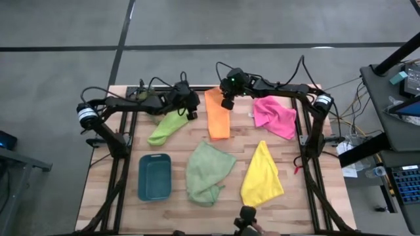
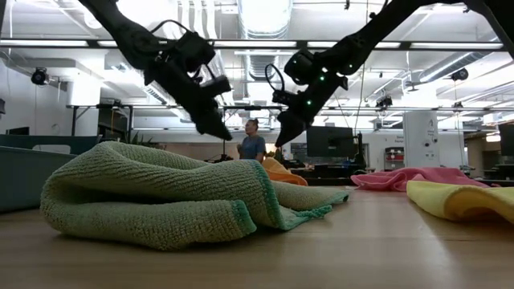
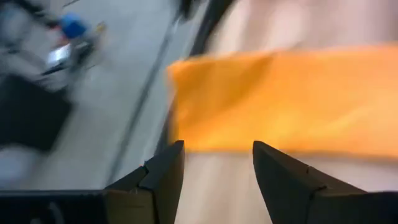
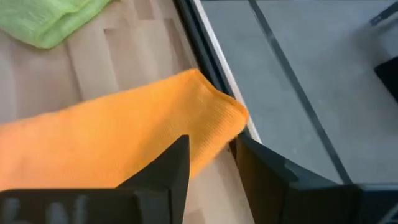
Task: Fold microfiber towels
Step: Fold the orange microfiber cloth
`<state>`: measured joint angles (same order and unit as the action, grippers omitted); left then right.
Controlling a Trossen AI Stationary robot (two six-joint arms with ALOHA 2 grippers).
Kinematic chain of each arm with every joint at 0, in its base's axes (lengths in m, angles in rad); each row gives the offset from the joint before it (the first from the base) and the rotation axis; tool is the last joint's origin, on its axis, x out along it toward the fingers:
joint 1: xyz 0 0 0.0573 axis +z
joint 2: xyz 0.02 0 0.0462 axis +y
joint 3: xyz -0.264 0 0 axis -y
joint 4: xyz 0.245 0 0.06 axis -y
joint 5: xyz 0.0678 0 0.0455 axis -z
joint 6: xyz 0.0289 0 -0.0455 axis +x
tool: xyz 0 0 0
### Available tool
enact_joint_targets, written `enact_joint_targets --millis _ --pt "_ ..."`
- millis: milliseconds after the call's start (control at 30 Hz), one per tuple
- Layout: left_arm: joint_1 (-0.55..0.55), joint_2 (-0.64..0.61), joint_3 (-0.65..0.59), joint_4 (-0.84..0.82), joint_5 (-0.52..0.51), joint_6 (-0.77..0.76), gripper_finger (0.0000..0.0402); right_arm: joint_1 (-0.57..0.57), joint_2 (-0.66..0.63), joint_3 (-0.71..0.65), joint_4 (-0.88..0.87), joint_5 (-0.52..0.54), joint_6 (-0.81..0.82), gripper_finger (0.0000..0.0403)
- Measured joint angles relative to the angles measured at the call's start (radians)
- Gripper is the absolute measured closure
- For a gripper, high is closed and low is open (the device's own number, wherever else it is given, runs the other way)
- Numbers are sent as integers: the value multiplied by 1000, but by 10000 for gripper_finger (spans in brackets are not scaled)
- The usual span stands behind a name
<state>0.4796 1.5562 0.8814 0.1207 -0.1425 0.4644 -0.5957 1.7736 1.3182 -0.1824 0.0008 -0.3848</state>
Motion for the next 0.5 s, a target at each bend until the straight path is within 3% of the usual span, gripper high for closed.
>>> enact_joint_targets --millis 133,233,500 --pt "-56 18 -5 55 186 -148 226 3 -5 -1 12 -134 21 289" --pt "-109 50 -6 86 215 -215 226 4 3 -17 60 -251 54 307" --pt "-186 226 12 241 214 -338 226 -1 115 -28 107 -234 88 372"
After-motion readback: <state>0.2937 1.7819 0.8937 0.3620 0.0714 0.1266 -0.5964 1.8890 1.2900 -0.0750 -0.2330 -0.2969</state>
